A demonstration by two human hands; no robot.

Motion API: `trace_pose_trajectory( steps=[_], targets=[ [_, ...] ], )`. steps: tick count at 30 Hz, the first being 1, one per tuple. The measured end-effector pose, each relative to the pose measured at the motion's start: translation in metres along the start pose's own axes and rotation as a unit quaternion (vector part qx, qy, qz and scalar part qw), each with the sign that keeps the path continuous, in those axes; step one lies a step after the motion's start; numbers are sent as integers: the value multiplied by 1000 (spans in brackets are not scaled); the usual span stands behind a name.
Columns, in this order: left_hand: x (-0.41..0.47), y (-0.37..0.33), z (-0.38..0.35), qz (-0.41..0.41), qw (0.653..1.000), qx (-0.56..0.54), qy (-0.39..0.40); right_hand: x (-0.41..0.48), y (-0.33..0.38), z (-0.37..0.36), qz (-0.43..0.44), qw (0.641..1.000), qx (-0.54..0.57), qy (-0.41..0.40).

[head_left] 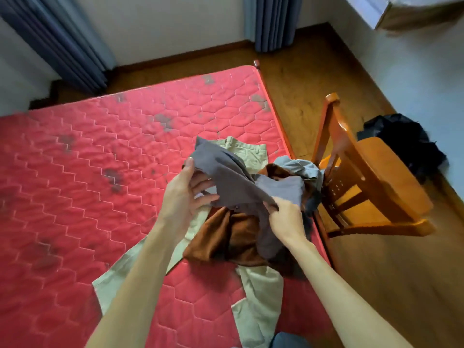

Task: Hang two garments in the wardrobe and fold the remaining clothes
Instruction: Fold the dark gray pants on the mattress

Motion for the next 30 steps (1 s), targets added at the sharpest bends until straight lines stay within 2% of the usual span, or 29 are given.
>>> trace_pose_trajectory(
  steps=[5,10,12,14,16,18,20,22,24,26,28,30],
  targets=[
    [-40,5,-10,-30,982,176,65,-19,98,34,65,990,125,-24],
    [-81,29,-10,-97,922,365,87,-38,162,38,107,967,230,-23],
    [-92,25,-1,-131,900,414,47,-52,177,34,108,962,250,-17],
    [-100,7,20,-160,888,429,-44,-67,188,30,112,953,283,4],
    [-105,-13,34,-170,896,404,-72,-83,201,25,141,935,322,51],
    [-108,-26,37,-173,920,350,-39,-99,208,24,171,935,298,92],
    [-114,-37,39,-164,943,289,-30,-115,204,20,172,956,197,134],
    [-119,-43,43,-130,973,185,-41,-135,197,9,176,964,94,175],
    [-121,-42,46,-67,995,55,-56,-162,197,3,229,961,5,154],
    [-121,-41,50,-5,996,-33,-80,-190,199,6,296,950,-38,92],
    [-121,-45,51,26,992,-81,-91,-218,196,9,355,933,-40,54],
    [-123,-55,47,23,991,-97,-88,-238,178,9,375,925,-48,38]
  ],
)
Point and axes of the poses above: each hand's wrist, its own x-axis towards the middle knuckle, its own z-axis out of the back of the hand, y = z × x, the point moved 9 cm from there along x, towards the middle knuckle, and after that the axes turned 13 degrees about y, right-handed, at the moved point
